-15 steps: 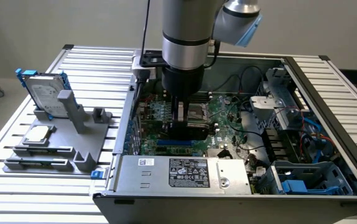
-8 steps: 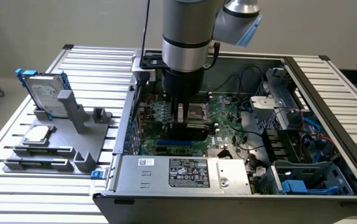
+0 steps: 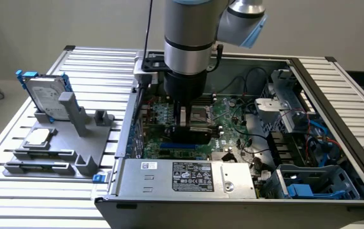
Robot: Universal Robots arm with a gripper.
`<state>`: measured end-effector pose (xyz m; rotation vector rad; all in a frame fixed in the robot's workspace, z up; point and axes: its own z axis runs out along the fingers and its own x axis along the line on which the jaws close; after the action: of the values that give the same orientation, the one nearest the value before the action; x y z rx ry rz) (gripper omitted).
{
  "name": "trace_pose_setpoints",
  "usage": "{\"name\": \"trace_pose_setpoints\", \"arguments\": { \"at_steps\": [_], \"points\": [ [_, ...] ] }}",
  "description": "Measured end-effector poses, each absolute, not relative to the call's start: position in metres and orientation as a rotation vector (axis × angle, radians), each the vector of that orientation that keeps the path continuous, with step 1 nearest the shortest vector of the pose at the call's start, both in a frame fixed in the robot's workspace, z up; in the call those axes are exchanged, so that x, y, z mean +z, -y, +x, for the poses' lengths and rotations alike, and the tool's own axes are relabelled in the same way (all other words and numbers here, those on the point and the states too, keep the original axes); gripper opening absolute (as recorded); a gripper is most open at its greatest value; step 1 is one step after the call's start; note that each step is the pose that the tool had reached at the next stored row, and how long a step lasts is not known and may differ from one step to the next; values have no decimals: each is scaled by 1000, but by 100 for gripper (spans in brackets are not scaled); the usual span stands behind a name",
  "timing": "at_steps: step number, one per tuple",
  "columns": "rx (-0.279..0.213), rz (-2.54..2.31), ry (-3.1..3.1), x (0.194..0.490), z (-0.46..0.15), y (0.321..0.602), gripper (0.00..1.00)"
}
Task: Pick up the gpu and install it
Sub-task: 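Insert the gpu into the slot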
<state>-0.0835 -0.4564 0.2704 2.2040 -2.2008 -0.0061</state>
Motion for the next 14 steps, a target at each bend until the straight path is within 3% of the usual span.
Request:
{"name": "trace_pose_setpoints", "arguments": {
  "at_steps": [14],
  "points": [
    [-19, 2207, 2204, 263, -85, 457, 27]
  ]
}}
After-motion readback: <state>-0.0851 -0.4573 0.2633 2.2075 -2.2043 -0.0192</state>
